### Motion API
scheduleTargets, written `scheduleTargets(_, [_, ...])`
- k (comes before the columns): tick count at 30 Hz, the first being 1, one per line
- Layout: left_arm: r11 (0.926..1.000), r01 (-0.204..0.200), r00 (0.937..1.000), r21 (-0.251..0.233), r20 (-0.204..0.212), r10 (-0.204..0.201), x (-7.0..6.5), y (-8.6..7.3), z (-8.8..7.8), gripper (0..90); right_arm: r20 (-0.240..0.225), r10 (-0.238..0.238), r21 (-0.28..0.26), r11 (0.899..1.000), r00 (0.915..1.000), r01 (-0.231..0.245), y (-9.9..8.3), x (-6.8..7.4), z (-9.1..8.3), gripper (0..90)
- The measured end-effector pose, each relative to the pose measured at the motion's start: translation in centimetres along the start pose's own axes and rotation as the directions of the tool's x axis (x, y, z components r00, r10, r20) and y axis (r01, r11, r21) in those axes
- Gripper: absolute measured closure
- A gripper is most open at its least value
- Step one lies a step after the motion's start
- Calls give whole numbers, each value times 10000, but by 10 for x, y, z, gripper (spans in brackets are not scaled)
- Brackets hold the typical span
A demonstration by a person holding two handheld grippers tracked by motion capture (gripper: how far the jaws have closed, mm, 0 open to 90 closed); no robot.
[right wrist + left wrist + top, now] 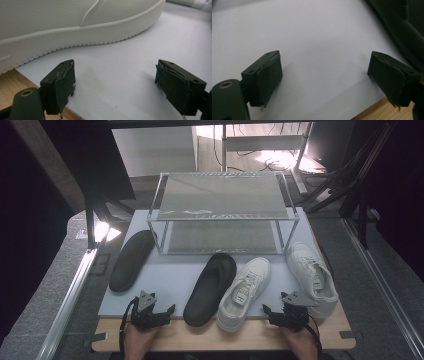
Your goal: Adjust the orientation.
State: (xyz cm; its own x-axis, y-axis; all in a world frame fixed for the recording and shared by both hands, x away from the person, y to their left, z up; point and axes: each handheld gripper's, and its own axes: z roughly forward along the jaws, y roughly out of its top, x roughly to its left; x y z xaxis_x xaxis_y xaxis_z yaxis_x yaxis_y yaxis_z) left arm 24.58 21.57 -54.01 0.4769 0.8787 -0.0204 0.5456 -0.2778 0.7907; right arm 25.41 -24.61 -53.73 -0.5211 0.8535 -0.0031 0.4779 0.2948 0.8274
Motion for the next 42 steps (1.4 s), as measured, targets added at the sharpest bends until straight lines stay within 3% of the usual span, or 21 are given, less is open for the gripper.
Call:
scheduleTargets(26, [9999,150,9999,55,-83,-149,-1,2,1,119,-12,9,-2,10000,10000,-9,0,0,0,165])
scheduleTargets(31, [9993,379,9991,5,171,-379,1,5,-1,123,-14,15,1,10000,10000,-15,0,0,0,165])
scheduleTargets(42, [9988,465,9984,-134,322,-461,8,13,-5,114,4,4,7,10000,10000,-4,0,0,0,164])
